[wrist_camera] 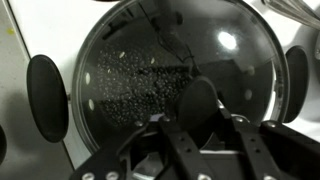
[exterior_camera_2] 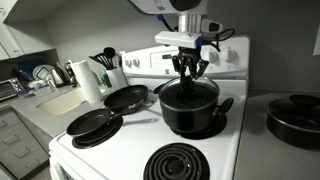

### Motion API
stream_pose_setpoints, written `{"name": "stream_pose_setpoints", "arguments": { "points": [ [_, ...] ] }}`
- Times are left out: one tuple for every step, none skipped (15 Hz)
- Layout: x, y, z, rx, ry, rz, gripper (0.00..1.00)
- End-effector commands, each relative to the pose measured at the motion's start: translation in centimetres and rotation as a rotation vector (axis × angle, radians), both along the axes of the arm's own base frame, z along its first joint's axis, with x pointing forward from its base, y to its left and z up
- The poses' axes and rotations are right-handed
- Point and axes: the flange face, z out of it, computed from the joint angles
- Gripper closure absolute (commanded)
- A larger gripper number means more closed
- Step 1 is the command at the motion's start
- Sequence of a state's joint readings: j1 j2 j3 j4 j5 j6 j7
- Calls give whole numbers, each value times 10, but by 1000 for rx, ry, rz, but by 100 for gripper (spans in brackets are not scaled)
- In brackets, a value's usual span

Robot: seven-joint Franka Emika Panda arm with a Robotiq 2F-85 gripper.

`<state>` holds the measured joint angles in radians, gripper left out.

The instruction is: Cover the pot with the lid

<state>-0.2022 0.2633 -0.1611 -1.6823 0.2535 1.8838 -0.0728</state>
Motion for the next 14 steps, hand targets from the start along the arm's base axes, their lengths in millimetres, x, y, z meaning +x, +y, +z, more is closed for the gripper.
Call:
{"name": "stream_pose_setpoints", "arguments": {
  "points": [
    [-37,-17,2,64,-54,-39,86],
    [-40,-16,7,75,-66,-44,86],
    [-43,-13,9,88,-84,-40,86],
    [-45,-11,10,91,-86,-35,86],
    [-48,-7,9,91,-80,-25,86],
    [-50,-4,8,86,-72,-17,86],
    [-52,-2,7,78,-61,-12,86],
    [-53,0,5,78,-53,-8,86],
    [-53,1,3,76,-45,-8,86],
    [-53,2,2,73,-42,-6,86],
    [-52,3,0,65,-32,-3,86],
    [-49,4,-2,44,-25,0,86],
    [-45,4,-4,21,-17,5,86],
    [-43,6,-5,-1,-9,9,86]
  ]
}}
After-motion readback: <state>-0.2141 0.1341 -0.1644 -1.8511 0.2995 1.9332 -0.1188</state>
